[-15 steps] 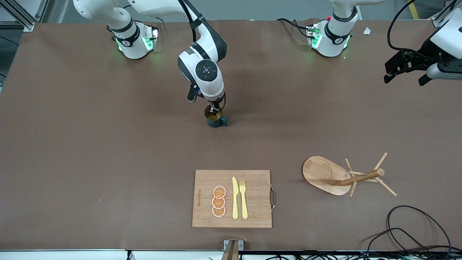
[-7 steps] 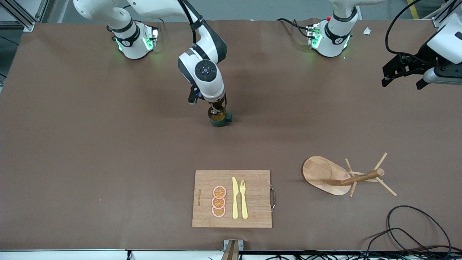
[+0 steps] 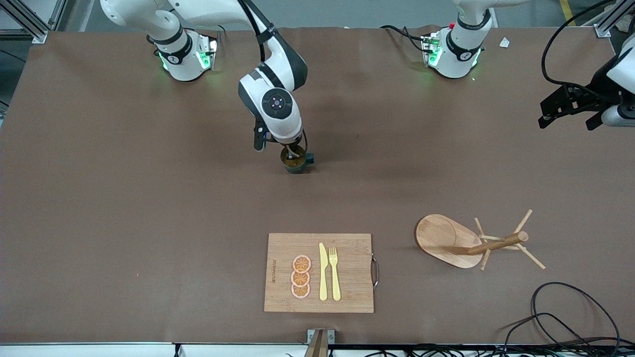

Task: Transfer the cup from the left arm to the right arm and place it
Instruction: 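Grasp the mug rim with the right gripper while the left gripper withdraws, then lift and carry the mug with the right gripper away from the stand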

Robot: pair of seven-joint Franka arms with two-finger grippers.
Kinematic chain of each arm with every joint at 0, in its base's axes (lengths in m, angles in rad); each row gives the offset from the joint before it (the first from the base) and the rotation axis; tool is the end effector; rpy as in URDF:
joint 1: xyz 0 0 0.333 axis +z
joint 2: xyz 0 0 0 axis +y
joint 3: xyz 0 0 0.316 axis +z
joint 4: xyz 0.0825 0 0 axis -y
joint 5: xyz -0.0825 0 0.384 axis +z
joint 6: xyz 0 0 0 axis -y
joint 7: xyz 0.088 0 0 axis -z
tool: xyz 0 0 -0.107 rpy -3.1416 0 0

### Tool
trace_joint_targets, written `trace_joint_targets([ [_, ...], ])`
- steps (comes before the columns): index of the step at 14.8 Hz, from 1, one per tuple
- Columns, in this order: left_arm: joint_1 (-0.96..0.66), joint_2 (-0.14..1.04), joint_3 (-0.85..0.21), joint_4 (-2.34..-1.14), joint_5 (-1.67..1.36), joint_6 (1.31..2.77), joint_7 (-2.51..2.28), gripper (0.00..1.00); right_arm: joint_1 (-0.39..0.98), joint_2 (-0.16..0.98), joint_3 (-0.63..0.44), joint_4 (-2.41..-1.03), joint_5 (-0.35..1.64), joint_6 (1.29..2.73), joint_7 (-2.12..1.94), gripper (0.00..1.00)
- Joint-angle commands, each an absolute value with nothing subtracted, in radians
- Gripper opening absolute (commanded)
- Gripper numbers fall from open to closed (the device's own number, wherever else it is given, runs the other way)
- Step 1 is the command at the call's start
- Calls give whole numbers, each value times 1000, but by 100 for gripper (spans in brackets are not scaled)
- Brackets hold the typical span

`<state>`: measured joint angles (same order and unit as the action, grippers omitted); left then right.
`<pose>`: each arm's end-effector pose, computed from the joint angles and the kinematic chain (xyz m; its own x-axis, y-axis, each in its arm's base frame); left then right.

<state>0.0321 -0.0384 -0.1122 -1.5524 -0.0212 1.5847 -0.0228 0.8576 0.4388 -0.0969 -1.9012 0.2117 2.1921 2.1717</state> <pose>0.5424 -0.0471 0.6555 0.9959 -0.0570 0.0700 -0.0584 -0.9981 0.0185 0.4379 0.4307 0.2588 0.0294 -0.9995 -0.0068 -0.9820 -0.0301 0.1863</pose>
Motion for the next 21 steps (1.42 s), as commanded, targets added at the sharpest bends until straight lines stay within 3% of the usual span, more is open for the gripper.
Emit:
trace_joint_targets([
  [1, 34, -15, -117, -1519, -11, 1577, -23, 100, 809, 370, -92, -1927, 221, 2145, 2007, 0],
  [15, 25, 14, -118, -1480, -11, 1578, 15, 100, 517, 324, -92, -1953, 126, 2092, 1074, 0],
  [21, 32, 21, -117, -1465, -2, 1578, 18, 100, 353, 246, -94, -2034, 124, 2089, 483, 0],
])
